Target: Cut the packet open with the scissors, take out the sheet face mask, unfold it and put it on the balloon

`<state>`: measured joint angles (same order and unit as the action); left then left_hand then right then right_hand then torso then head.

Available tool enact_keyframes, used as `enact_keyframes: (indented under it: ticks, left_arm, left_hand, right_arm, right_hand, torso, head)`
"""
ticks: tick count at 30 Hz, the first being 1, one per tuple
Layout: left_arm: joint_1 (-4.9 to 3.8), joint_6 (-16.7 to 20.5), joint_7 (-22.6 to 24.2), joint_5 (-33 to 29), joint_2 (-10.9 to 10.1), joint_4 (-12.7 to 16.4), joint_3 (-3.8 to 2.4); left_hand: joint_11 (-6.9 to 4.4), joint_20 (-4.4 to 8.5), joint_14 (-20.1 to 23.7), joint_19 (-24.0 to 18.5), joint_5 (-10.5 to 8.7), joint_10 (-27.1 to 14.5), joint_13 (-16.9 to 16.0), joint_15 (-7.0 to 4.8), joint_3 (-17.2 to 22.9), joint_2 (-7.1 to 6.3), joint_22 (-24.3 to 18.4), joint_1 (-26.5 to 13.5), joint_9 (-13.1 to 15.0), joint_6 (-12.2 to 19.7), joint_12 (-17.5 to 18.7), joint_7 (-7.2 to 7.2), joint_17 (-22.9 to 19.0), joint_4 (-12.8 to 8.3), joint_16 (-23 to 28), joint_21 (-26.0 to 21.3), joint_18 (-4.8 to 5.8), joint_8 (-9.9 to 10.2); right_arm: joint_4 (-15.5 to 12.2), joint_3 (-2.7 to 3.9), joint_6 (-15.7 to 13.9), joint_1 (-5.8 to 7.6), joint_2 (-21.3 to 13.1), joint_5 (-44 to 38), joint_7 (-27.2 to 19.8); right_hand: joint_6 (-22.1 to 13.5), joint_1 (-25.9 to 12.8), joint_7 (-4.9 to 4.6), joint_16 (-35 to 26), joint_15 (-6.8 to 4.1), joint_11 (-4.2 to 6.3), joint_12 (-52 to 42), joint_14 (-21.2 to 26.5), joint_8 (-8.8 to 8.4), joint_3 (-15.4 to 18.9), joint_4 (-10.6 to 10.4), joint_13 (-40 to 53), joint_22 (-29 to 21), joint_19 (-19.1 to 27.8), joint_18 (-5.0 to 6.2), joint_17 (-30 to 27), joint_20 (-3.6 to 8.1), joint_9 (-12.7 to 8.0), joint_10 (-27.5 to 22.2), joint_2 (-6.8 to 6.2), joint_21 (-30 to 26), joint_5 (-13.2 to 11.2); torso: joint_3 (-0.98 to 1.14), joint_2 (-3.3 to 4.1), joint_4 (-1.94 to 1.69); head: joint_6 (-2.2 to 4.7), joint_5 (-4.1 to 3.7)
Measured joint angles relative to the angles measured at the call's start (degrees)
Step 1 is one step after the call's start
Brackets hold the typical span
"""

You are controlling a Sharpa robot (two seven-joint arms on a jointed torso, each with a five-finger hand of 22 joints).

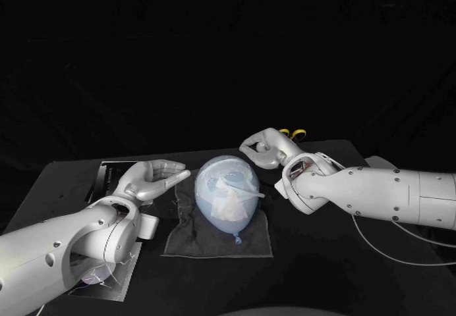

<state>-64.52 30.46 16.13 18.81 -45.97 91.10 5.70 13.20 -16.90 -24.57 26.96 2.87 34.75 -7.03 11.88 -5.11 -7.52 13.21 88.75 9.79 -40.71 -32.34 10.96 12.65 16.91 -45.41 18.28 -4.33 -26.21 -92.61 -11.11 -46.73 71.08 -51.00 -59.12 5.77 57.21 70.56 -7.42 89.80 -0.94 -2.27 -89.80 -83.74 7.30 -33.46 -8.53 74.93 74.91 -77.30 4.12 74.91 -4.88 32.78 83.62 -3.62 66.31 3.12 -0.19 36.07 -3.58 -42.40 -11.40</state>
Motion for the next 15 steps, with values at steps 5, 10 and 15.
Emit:
enact_keyframes:
  ticks: [5, 10, 15]
  left_arm:
    - [0.01, -0.7, 1.2, -0.6, 0.0, -0.2, -0.06]
    - [0.02, -1.4, 2.1, -0.6, 0.4, -0.7, -0.42]
    - [-0.55, -2.5, 2.3, 0.1, 1.2, -2.0, -0.82]
  left_hand:
    - [0.19, -0.09, -0.1, -3.0, 0.0, 1.7, 2.6, 0.56, 0.3, -0.27, -2.9, -0.2, -0.2, 0.1, 2.8, -0.11, -3.0, 0.0, 5.4, -4.2, 0.0, 0.0]
    - [0.49, -0.28, -1.4, -5.3, 0.0, 3.8, 3.4, 1.12, 1.0, -0.66, -5.2, 0.2, -0.7, 0.1, 7.1, -0.11, -5.8, 0.1, 11.7, -7.4, 0.0, 0.4]
    - [0.32, -0.19, -1.0, -7.3, 0.0, 5.4, 3.4, 0.8, 1.2, -0.98, -6.8, 0.4, -1.0, 0.1, 10.8, -0.1, -7.7, -0.1, 18.0, -9.6, 0.07, 1.4]
  right_arm:
    - [-1.3, -0.01, -3.1, 0.0, -1.9, 5.0, -6.1]
    - [-3.0, -0.03, -4.8, 0.01, -3.9, 8.8, -10.1]
    - [-5.1, -0.17, -5.6, 0.01, -6.3, 11.9, -12.8]
  right_hand:
    - [-2.1, -4.0, -0.83, -3.3, 0.22, -0.2, 7.9, -0.2, -1.02, 6.2, -3.0, 0.0, -1.0, 6.5, 2.63, 0.0, -0.91, -0.7, -0.2, -4.0, -11.2, 0.0]
    - [-2.8, -2.7, -0.96, -8.5, 0.76, -1.3, 24.2, 0.5, -1.41, 10.8, -4.9, 0.0, -8.8, 14.7, 5.19, -1.9, -1.31, -1.1, -3.7, -5.04, -26.5, 0.0]
    - [-3.0, 0.9, -0.97, -16.1, 1.03, -1.49, 41.3, 5.7, -1.45, 13.2, -5.3, -8.6, -13.5, 18.5, 6.07, -12.0, -1.6, -1.3, -11.1, -4.89, -34.5, 0.0]
  torso:
    - [-0.01, -0.04, 0.01]
    - [-0.02, -0.07, 0.08]
    - [0.02, -0.1, 0.08]
  head:
    - [0.0, -0.08]
    - [-0.06, -0.19]
    - [-0.1, -0.16]
